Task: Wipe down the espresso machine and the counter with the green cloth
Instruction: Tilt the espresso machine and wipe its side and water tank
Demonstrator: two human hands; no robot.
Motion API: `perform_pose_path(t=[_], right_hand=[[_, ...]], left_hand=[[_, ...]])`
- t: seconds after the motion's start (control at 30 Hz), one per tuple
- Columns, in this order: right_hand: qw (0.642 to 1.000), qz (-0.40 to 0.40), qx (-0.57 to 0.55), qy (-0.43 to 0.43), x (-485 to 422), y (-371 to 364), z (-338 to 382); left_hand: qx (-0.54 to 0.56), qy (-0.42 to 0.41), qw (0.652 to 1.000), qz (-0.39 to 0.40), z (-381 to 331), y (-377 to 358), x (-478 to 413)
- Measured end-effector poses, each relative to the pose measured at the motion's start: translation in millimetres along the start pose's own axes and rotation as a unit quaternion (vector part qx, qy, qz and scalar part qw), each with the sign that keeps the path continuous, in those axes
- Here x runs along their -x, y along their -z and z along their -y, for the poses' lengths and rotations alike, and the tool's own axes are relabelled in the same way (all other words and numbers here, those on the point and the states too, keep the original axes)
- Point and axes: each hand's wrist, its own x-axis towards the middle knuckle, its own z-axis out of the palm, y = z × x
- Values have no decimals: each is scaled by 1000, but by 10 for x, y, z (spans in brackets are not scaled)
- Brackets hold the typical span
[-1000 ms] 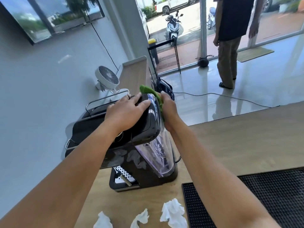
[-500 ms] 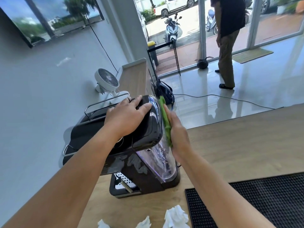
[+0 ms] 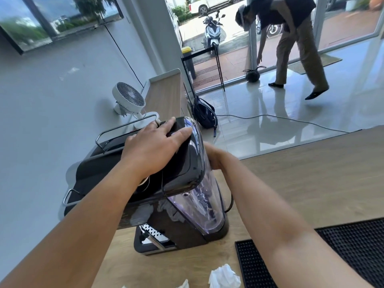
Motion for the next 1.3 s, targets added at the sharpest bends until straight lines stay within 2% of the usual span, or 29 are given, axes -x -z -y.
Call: perform_pose_path(t=[0.07, 0.13, 0.23, 0.33, 0.43, 0.5, 0.57, 0.67, 0.77, 0.87, 1.0, 1.1, 1.3], right_hand=[[999, -9, 5, -42, 195, -59, -273], [993, -91, -14, -78, 804, -362, -36], [981, -179, -50, -55, 1284, -613, 99], [973, -168, -150, 45, 1486, -711, 319], [972, -147, -166, 81, 1347, -610, 673], [982, -121, -134, 57, 1027, -489, 616], [992, -106, -72, 9, 597, -304, 204], [990, -131, -15, -41, 641, -298, -209], [973, -212, -72, -56, 1093, -549, -125], [964, -226, -123, -68, 1397, -766, -202], [960, -240, -132, -56, 1836, -1051, -289], [955, -242, -173, -13, 1975, -1119, -79], [941, -185, -217, 184, 1939, -1014, 923]], left_hand=[[3, 0, 1000, 3, -13, 12, 18], [1, 0, 1000, 2, -24, 16, 29], [-5, 1, 1000, 1, -27, 17, 20], [-17, 0, 1000, 1, -32, 0, 14], [-9, 2, 1000, -3, -41, 1, -2], [-9, 2, 1000, -3, -42, -3, -2], [-11, 2, 1000, -3, -31, -13, 0], [-16, 0, 1000, -4, -17, -16, -13], [-22, -1, 1000, -5, -19, -16, -26], [-28, 3, 1000, 0, -41, -6, -16], [-26, 5, 1000, 3, -66, 5, 16], [-26, 3, 1000, 6, -79, 18, 44], [-22, 5, 1000, 5, -114, 46, 75]])
